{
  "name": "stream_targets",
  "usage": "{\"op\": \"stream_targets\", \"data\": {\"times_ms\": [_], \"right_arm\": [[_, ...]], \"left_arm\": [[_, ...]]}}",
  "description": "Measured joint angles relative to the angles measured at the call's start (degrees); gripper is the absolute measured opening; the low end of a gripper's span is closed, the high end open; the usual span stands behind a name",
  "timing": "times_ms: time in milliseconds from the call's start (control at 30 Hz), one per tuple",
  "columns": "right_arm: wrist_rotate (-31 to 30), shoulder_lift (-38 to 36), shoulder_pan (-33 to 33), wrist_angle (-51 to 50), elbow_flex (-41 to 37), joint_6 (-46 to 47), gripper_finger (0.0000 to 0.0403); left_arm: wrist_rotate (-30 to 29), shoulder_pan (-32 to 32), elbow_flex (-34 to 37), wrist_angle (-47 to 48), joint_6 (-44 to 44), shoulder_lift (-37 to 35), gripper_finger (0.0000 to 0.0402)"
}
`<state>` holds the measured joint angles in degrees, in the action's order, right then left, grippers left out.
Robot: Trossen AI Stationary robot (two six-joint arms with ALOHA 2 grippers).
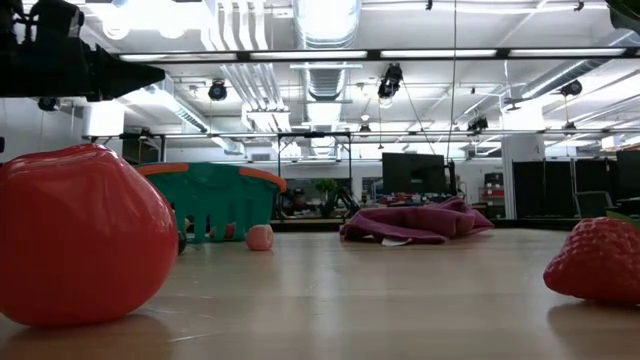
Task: Pick and placing Produce into tupperware
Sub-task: Put the red strawberry into the blue basket
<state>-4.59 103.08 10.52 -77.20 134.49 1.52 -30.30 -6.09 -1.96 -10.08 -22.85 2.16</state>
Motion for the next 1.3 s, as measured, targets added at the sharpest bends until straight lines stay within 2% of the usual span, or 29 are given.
{"op": "stream_targets", "data": {"times_ms": [400,567,767,1300], "right_arm": [[0.5,0.5,0.3,-3.2,0.0,8.3,0.0194],[2.0,1.2,1.9,-2.3,0.0,8.9,0.0194],[4.9,4.8,3.8,-0.2,0.0,8.8,0.0194],[6.7,14.3,7.9,-0.1,0.0,16.7,0.0194]], "left_arm": [[0.0,0.0,0.0,0.0,0.0,0.0,0.0151],[0.0,0.0,0.0,0.0,-0.1,0.0,0.0151],[-0.1,0.0,0.0,0.0,-0.6,0.0,0.0151],[-0.2,0.0,0.0,0.1,1.7,0.0,0.0151]]}}
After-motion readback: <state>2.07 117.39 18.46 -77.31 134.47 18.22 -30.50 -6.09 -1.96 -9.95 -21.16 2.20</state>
